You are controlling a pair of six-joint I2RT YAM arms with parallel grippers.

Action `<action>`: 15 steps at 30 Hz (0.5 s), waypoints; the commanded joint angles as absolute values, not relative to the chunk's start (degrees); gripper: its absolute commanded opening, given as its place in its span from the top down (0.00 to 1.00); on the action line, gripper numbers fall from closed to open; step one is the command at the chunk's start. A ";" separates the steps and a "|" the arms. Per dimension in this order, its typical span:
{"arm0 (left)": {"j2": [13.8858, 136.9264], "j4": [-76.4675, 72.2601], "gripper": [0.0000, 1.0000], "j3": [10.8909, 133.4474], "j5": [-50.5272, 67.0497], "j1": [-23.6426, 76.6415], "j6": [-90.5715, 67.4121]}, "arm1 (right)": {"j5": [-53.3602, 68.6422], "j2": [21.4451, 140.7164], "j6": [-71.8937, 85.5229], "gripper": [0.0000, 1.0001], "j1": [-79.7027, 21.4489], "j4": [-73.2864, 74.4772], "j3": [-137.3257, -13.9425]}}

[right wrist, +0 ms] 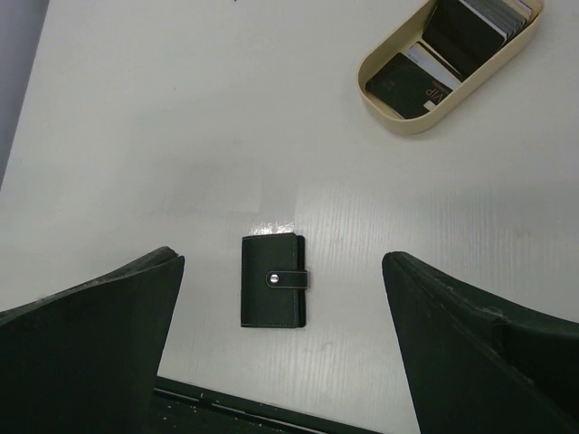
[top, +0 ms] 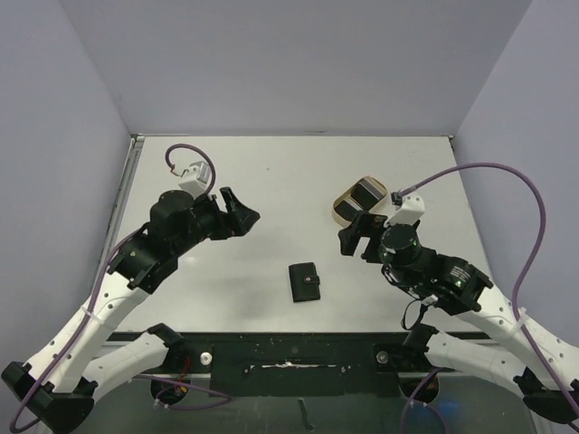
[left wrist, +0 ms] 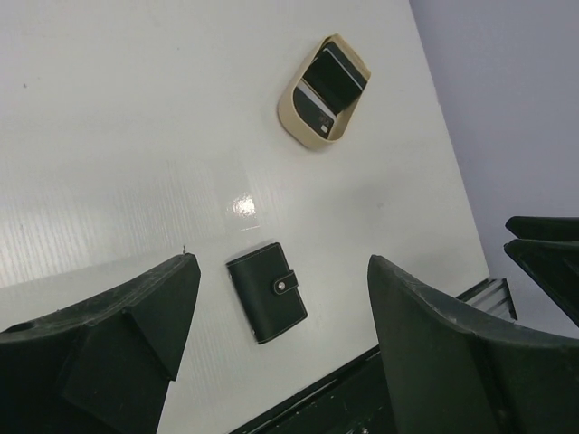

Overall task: Put the credit cards into the card holder
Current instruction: Reset both arms

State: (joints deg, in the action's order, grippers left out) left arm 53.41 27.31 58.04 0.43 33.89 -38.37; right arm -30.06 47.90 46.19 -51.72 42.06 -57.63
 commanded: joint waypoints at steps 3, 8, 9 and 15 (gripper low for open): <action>48.96 23.56 0.26 58.83 -0.24 33.44 -37.96 | -35.66 42.41 47.71 0.02 -51.49 39.58 -56.06; 46.61 19.00 0.26 54.16 1.36 33.40 -38.37 | -36.24 40.02 49.31 0.03 -51.48 38.85 -53.96; 46.23 17.91 0.26 53.21 1.98 33.35 -38.51 | -36.51 39.65 49.83 0.02 -51.48 38.79 -53.43; 44.13 13.83 0.26 48.16 2.95 33.36 -39.43 | -36.45 38.27 51.28 0.02 -51.47 37.67 -51.04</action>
State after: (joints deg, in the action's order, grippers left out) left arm 46.04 20.53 49.93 1.74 33.65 -38.76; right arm -34.00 39.18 49.21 -51.72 41.36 -51.81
